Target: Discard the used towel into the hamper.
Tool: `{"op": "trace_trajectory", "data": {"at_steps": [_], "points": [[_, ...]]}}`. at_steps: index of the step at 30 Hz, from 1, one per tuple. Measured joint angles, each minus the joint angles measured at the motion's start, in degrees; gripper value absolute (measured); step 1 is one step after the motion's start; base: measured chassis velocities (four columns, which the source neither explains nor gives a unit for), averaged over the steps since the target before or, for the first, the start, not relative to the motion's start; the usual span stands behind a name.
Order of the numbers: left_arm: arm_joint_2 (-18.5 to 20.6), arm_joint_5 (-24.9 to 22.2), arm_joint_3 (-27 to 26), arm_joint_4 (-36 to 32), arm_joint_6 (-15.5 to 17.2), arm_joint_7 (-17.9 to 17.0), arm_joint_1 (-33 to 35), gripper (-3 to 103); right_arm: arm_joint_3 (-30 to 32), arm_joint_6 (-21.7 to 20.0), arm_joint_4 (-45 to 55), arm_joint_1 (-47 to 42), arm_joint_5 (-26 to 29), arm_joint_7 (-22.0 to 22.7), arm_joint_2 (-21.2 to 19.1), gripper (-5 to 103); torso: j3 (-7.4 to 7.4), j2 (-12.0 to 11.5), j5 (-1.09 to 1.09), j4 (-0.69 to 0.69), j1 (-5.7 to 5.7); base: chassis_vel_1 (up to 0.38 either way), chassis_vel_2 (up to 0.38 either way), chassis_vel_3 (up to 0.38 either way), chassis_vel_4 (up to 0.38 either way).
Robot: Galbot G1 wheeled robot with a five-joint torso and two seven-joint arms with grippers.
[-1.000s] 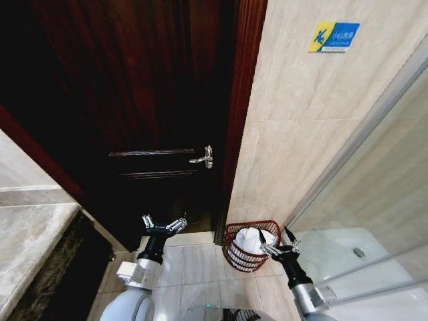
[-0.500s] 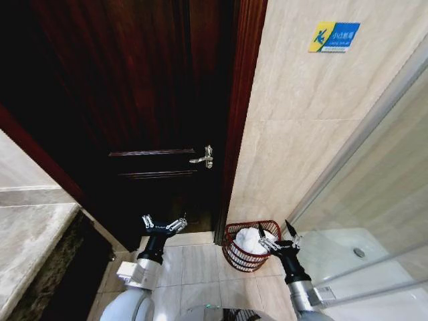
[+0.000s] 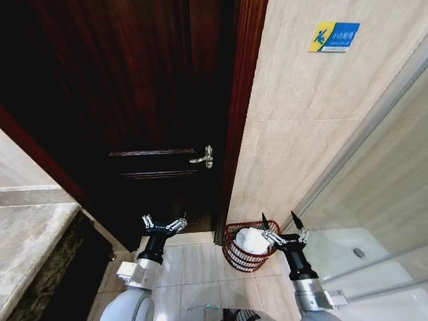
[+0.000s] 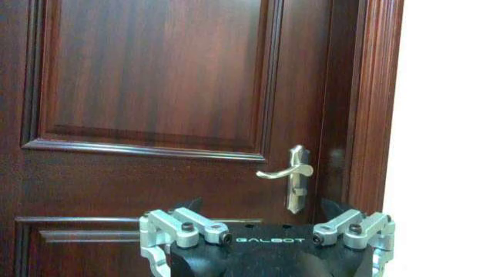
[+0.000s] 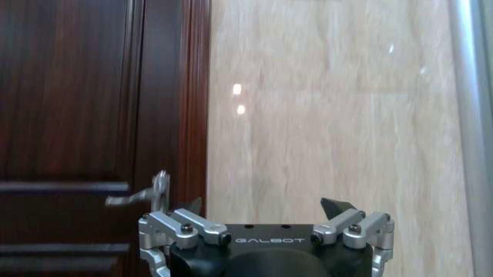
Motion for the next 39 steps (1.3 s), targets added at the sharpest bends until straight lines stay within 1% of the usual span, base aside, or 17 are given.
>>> {"op": "trace_trajectory", "data": {"at_steps": [2,8,13,17,24,39], "points": [[0.0,0.0,0.0,0.0,0.0,0.0,0.0,100,0.5,1.1,0.8,0.5,2.3,-1.4,0.0,100,0.0,0.0,0.0,0.0,0.0,0.0,0.0,0.0,0.0],[0.0,0.0,0.0,0.0,0.0,0.0,0.0,100,0.4,3.3,2.2,0.8,2.4,-2.3,0.0,100,0.0,0.0,0.0,0.0,0.0,0.0,0.0,0.0,0.0],[0.0,0.0,0.0,0.0,0.0,0.0,0.0,100,0.2,4.1,2.5,0.8,2.4,-2.1,0.0,100,0.0,0.0,-0.01,0.0,0.0,0.0,0.0,0.0,0.0],[0.0,0.0,0.0,0.0,0.0,0.0,0.0,100,0.4,7.7,1.9,1.9,2.4,-1.6,0.0,100,0.0,0.0,0.0,0.0,0.0,0.0,0.0,0.0,0.0],[0.0,0.0,0.0,0.0,0.0,0.0,0.0,100,0.3,8.7,2.9,1.5,2.4,-2.0,0.0,100,0.0,0.0,0.0,0.0,0.0,-0.035,-0.033,-0.036,-0.042],[0.0,0.0,0.0,0.0,0.0,0.0,0.0,100,0.1,9.3,4.8,1.2,2.2,-2.2,-0.1,100,0.0,0.0,0.0,0.0,0.0,-0.093,-0.092,-0.094,-0.095]]}}
